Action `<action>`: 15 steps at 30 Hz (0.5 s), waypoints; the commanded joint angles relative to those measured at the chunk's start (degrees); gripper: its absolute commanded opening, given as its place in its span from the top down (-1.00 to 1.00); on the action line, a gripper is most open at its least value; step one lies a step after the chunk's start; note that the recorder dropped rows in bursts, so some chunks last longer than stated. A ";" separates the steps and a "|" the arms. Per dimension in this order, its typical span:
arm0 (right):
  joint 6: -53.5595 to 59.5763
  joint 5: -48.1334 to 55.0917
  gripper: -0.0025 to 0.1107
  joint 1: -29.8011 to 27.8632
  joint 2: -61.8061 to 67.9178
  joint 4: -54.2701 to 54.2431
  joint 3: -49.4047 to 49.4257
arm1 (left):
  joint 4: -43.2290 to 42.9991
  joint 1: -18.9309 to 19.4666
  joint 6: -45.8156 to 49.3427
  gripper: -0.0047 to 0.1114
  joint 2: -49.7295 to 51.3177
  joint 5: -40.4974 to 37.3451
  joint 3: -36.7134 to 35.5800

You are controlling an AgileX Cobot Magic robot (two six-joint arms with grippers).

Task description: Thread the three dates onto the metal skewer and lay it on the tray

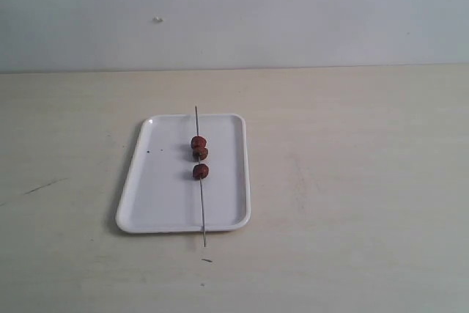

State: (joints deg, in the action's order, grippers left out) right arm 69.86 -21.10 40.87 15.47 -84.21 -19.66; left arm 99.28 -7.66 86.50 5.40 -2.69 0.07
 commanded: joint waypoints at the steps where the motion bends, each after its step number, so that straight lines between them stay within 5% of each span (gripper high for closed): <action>1: 0.81 -0.99 0.96 -0.20 -0.13 0.54 0.34 | 0.28 -0.46 0.01 0.92 -0.19 -0.14 -0.07; 8: 16.12 3.63 0.96 -3.82 -0.13 -12.98 0.46 | 0.28 -0.46 0.01 0.92 -0.19 -0.14 -0.07; 15: 26.03 25.70 0.96 -25.83 -0.59 -14.41 5.30 | 0.28 -0.46 0.01 0.92 -0.19 -0.14 -0.07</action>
State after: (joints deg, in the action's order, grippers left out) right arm 93.31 -2.52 21.65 15.34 -98.44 -16.30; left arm 99.28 -7.66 86.50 5.40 -2.69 -0.04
